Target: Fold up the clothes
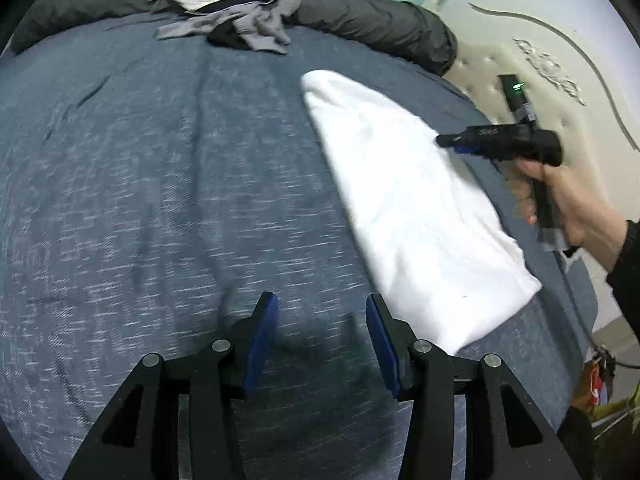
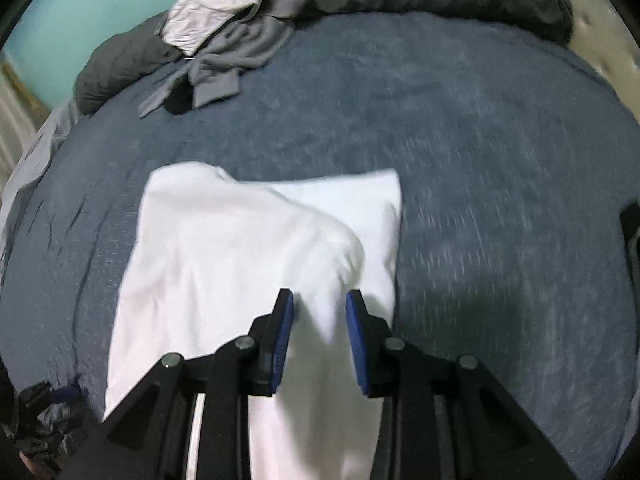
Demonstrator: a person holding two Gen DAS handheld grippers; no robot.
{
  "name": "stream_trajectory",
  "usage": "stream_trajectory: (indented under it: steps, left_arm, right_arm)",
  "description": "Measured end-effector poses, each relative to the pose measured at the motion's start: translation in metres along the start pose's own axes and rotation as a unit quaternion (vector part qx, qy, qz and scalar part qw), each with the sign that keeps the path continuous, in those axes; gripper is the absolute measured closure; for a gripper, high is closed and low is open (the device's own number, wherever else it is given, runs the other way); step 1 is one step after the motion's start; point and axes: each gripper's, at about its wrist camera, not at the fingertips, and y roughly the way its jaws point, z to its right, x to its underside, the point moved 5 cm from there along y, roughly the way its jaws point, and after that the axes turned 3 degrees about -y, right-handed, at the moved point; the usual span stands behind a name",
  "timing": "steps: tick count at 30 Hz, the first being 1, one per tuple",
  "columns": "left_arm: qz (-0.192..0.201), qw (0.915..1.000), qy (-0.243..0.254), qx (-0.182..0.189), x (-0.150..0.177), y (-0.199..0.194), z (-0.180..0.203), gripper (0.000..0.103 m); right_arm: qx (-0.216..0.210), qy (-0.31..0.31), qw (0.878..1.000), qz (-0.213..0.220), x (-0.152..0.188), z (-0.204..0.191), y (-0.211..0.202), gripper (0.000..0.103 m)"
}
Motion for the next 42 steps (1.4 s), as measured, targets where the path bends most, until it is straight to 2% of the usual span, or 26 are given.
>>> stream_trajectory:
  steps: [1, 2, 5, 8, 9, 10, 12, 15, 16, 20, 23, 24, 26, 30, 33, 35, 36, 39, 42]
  left_arm:
    - [0.0, 1.0, 0.003, 0.005, 0.0, 0.001, 0.004, 0.053]
    - [-0.001, 1.0, 0.006, 0.005, 0.001, 0.003, 0.008, 0.053]
    - [-0.013, 0.9992, 0.034, 0.015, 0.008, 0.011, 0.024, 0.053]
    - [-0.019, 0.9983, 0.054, 0.014, 0.013, 0.015, 0.032, 0.053]
    - [-0.02, 0.9981, 0.058, 0.012, 0.014, 0.016, 0.034, 0.053]
    - [-0.02, 0.9978, 0.062, 0.01, 0.015, 0.017, 0.035, 0.053]
    - [-0.018, 0.9983, 0.054, 0.011, 0.012, 0.015, 0.031, 0.053]
    - [-0.008, 0.9985, 0.054, 0.011, 0.009, 0.011, 0.031, 0.053]
    - [-0.003, 0.9985, 0.052, 0.015, 0.007, 0.009, 0.032, 0.053]
    - [0.009, 0.9974, 0.067, 0.025, 0.004, 0.004, 0.042, 0.053]
    - [-0.004, 0.9968, 0.076, 0.026, 0.007, 0.014, 0.048, 0.053]
    - [-0.009, 0.9967, 0.077, 0.025, 0.008, 0.018, 0.047, 0.053]
    - [-0.019, 0.9966, 0.075, 0.027, 0.013, 0.021, 0.046, 0.053]
    - [-0.023, 0.9972, 0.066, 0.026, 0.016, 0.021, 0.042, 0.045]
    - [-0.023, 0.9973, 0.065, 0.027, 0.018, 0.022, 0.042, 0.045]
    - [-0.022, 0.9971, 0.069, 0.024, 0.018, 0.021, 0.044, 0.045]
    - [-0.022, 0.997, 0.07, 0.023, 0.018, 0.021, 0.045, 0.045]
    - [-0.023, 0.9971, 0.068, 0.024, 0.019, 0.021, 0.045, 0.045]
    - [-0.022, 0.9971, 0.068, 0.024, 0.018, 0.021, 0.045, 0.045]
  right_arm:
    - [-0.006, 0.012, 1.0, 0.005, 0.004, 0.004, 0.0, 0.093]
    - [-0.011, 0.024, 1.0, 0.01, 0.007, 0.009, 0.001, 0.098]
    - [-0.021, 0.047, 0.999, 0.014, 0.009, 0.022, 0.003, 0.098]
    - [0.002, 0.044, 0.999, 0.013, 0.008, 0.033, 0.005, 0.098]
    - [0.033, 0.039, 0.999, 0.017, 0.008, 0.039, 0.002, 0.098]
    - [0.042, 0.044, 0.998, 0.016, 0.009, 0.045, 0.0, 0.098]
    - [0.021, 0.077, 0.997, 0.024, 0.012, 0.055, -0.009, 0.098]
    - [-0.031, 0.063, 0.996, 0.051, 0.018, 0.04, -0.036, 0.098]
    - [-0.047, 0.049, 0.997, 0.046, 0.022, 0.03, -0.04, 0.098]
    - [-0.06, 0.017, 0.998, 0.007, 0.048, 0.005, -0.039, 0.084]
    - [-0.047, 0.014, 0.999, -0.018, 0.064, 0.003, -0.027, 0.084]
    - [-0.042, 0.013, 0.999, -0.026, 0.07, 0.003, -0.023, 0.084]
    - [-0.002, -0.004, 1.0, -0.027, 0.078, 0.01, -0.02, 0.084]
    - [0.042, 0.035, 0.998, -0.006, 0.084, 0.03, -0.036, 0.086]
    - [0.003, 0.023, 1.0, 0.021, 0.085, 0.012, -0.059, 0.086]
    - [-0.034, -0.002, 0.999, 0.012, 0.089, -0.01, -0.066, 0.086]
    - [-0.04, -0.016, 0.999, -0.004, 0.094, -0.019, -0.065, 0.086]
    - [-0.03, -0.019, 0.999, -0.04, 0.107, -0.029, -0.057, 0.086]
    - [-0.014, 0.0, 0.999, -0.044, 0.114, -0.017, -0.057, 0.074]
